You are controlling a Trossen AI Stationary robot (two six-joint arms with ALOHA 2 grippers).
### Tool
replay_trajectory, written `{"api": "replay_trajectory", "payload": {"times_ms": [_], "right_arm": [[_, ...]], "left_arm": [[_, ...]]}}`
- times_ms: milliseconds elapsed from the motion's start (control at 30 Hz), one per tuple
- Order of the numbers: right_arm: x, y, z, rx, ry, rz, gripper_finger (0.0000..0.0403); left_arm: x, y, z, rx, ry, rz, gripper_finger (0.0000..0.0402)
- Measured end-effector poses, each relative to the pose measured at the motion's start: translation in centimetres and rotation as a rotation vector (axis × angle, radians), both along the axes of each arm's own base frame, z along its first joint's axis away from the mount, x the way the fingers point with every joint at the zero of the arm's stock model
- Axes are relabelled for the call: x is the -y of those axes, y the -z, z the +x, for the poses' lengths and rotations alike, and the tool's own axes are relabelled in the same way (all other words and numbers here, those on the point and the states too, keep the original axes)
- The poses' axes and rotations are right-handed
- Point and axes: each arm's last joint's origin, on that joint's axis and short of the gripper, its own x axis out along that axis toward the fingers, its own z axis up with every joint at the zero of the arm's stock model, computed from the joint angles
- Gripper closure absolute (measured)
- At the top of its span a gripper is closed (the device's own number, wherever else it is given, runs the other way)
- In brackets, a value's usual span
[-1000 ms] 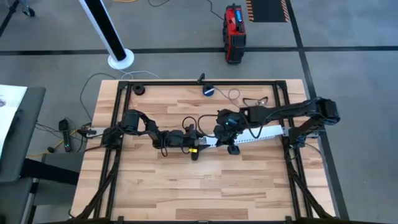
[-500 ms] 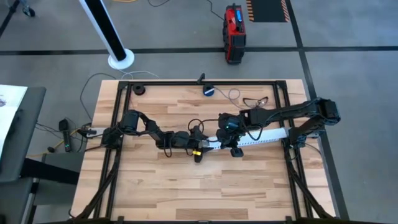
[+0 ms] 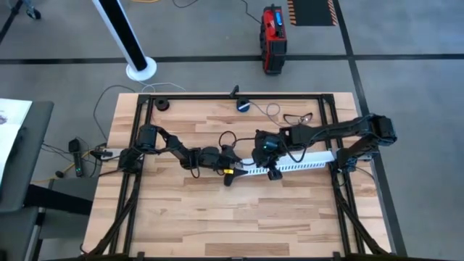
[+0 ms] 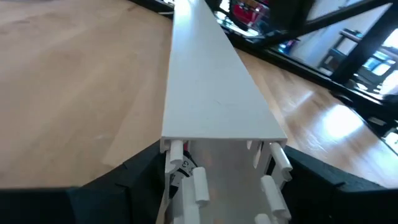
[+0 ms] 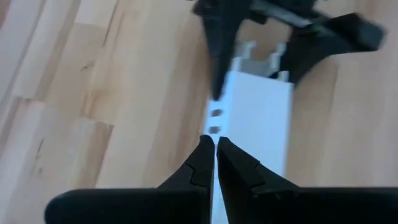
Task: Ziptie cables
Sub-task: Close the white cable duct
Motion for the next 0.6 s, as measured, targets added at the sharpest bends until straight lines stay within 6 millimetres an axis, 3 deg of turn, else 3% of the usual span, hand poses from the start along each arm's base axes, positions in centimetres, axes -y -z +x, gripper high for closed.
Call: {"api": "replay_trajectory", "payload": {"times_ms": [133, 300, 600], "right_arm": [[0.3, 0.8, 0.5, 0.01, 0.004, -0.005, 0.0386], [-0.1, 3.8, 0.7, -0.067, -0.018, 0.007, 0.0386], [-1.7, 3.9, 1.1, -0.025, -0.043, -0.078, 0.0386]], "left_arm": [[-0.1, 0.0, 0.0, -0.005, 0.026, -0.025, 0.0156], [0.1, 0.3, -0.1, -0.035, 0.044, 0.017, 0.0136], [0.1, 0.7, -0.2, -0.091, 0.063, 0.035, 0.012]]}}
